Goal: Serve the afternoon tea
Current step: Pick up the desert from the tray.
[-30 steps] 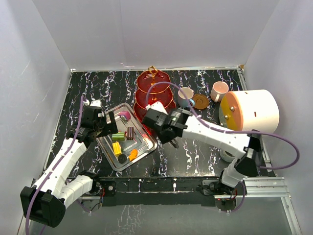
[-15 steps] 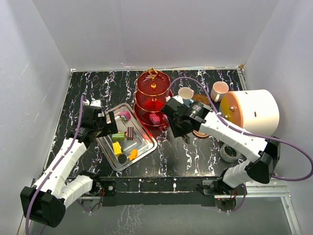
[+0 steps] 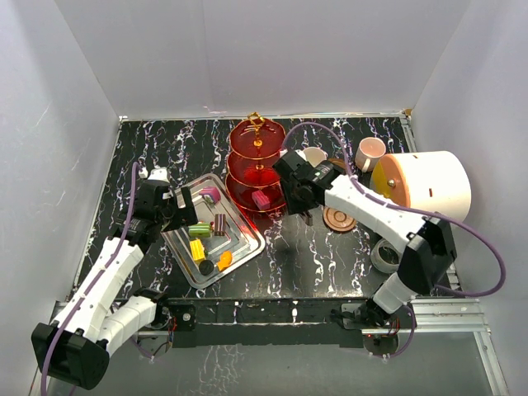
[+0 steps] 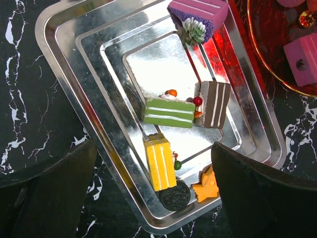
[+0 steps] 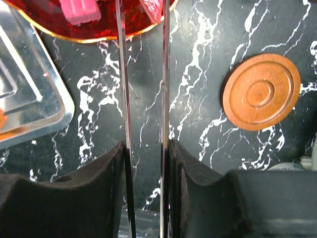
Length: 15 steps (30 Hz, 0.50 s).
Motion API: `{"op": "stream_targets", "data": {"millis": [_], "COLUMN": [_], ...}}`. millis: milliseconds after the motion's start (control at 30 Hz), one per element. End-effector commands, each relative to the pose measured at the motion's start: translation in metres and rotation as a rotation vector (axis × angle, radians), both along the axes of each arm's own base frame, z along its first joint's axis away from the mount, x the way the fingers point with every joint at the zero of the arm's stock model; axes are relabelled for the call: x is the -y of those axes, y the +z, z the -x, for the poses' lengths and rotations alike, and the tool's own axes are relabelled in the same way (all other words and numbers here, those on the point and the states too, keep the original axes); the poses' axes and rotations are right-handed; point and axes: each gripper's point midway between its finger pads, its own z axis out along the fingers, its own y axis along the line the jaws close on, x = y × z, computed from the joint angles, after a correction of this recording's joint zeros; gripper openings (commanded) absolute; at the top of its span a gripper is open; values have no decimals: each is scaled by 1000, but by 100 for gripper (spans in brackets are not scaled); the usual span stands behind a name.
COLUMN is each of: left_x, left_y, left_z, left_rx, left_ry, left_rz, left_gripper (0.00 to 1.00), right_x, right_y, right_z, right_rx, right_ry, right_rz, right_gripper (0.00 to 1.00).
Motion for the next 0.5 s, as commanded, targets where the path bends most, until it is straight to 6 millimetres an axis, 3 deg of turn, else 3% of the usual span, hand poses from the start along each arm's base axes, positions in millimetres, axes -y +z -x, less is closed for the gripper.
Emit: {"op": "stream_targets", "data": {"millis": [0, 167, 300, 467], "left_x": [-3, -3, -2, -2], "left_y": [7, 6, 4, 4], "left_z": [0, -1, -1, -1], "left_rx": [16, 9, 3, 0], "left_ry": [14, 13, 11, 8], "left_rz": [-10, -13, -14, -13], "left_gripper": [99, 99, 99, 99], "right_x": [-17, -15, -13, -2], "right_y": [-4, -22, -11, 8], "right_z": [-29, -33, -32, -25], "right_rx": [57, 21, 36, 61], "right_ry": [27, 45, 31, 14], "right_rz": [-32, 5, -9, -6], "right_gripper": [33, 39, 48, 49]}}
